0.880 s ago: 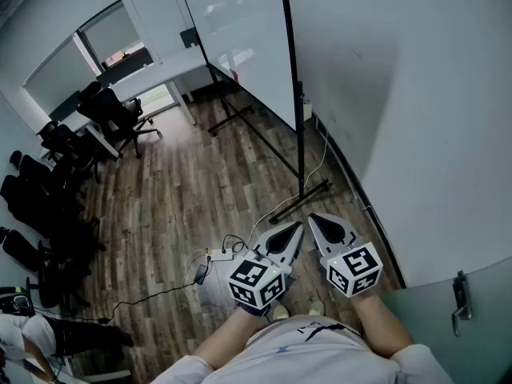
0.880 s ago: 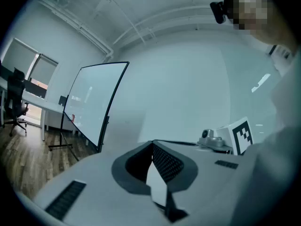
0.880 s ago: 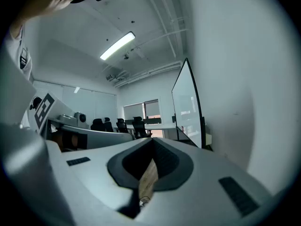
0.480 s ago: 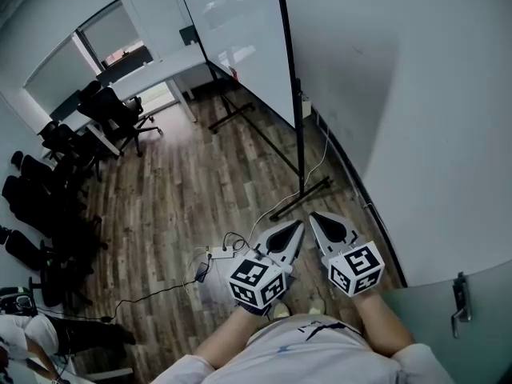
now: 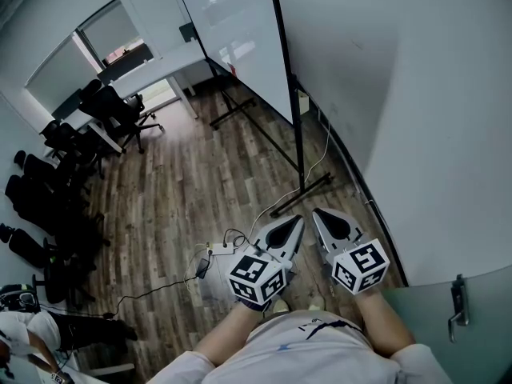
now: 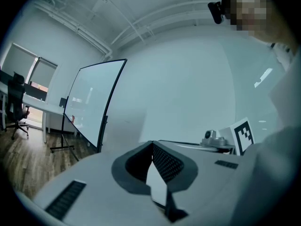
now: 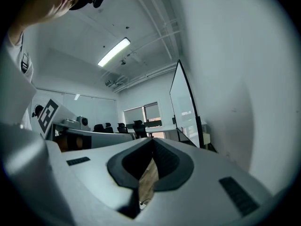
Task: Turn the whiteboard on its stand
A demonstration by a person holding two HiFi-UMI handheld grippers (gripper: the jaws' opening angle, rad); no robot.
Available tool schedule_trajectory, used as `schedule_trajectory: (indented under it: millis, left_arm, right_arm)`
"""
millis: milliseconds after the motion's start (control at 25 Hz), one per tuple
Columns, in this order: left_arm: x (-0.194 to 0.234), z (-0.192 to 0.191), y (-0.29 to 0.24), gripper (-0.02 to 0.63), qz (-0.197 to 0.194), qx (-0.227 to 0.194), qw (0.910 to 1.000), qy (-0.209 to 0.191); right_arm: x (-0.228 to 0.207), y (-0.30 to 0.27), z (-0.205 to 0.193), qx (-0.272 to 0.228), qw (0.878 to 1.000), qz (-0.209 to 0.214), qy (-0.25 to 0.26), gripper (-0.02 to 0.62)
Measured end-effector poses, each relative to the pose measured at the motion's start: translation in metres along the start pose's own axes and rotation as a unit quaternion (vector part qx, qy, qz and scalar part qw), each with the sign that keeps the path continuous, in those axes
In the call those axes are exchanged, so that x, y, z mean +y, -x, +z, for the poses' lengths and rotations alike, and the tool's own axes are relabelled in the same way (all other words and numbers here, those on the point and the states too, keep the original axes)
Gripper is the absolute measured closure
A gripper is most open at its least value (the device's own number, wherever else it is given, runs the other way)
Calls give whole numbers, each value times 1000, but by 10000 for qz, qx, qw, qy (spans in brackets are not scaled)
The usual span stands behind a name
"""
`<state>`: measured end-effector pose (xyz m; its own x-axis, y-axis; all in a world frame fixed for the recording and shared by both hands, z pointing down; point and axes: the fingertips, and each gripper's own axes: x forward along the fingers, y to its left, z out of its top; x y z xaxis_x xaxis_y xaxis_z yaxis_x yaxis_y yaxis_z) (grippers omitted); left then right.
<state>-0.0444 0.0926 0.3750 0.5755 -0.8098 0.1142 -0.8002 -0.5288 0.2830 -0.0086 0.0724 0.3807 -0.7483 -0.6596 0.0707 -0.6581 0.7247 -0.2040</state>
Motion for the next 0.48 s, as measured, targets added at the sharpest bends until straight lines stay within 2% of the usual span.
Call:
schedule_trajectory:
  millis: [480]
  left_arm:
    - [-14, -8, -26, 594, 198, -11, 9998, -5]
  right_arm:
    - [-34, 20, -6, -38, 9999, 38, -96, 583]
